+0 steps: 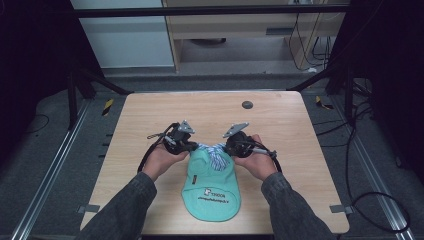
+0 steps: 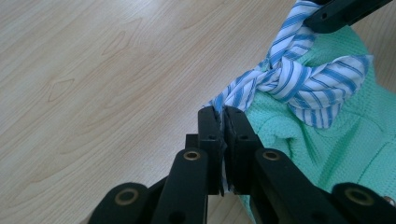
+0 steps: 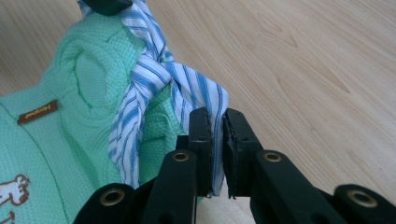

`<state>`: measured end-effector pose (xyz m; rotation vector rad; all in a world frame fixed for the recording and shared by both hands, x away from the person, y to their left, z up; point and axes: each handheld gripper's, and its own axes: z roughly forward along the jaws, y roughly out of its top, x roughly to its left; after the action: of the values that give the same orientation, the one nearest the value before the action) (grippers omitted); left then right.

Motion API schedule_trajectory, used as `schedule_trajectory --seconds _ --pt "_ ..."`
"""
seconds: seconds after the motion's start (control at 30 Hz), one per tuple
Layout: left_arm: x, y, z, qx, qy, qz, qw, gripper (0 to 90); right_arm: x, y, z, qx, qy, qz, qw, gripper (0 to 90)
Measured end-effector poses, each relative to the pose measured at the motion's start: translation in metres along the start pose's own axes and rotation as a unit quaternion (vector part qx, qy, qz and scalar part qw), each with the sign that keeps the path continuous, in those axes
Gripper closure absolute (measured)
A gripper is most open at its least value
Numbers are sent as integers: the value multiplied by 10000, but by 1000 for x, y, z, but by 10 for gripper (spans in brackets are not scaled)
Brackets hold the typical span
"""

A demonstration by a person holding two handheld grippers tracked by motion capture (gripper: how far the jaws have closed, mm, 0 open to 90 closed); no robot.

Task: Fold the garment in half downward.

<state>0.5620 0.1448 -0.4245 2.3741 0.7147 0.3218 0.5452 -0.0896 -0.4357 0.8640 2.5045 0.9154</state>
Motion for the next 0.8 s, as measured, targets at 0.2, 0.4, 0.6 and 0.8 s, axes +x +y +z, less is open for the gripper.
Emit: schedule_trajectory --seconds 0.2,0.4,0.6,0.8 --pt "-3 7 -6 106 66 198 9997 866 2 4 -6 47 -32 -83 9999 827" --pt "-1 14 -10 118 118 275 9995 866 0 11 -11 58 -35 -192 9998 826" --pt "2 17 -12 116 119 300 9994 866 -8 15 -13 34 29 -201 9998 826" --pt "3 16 -20 35 144 265 9995 866 -8 20 -15 -78 67 -338 9994 826"
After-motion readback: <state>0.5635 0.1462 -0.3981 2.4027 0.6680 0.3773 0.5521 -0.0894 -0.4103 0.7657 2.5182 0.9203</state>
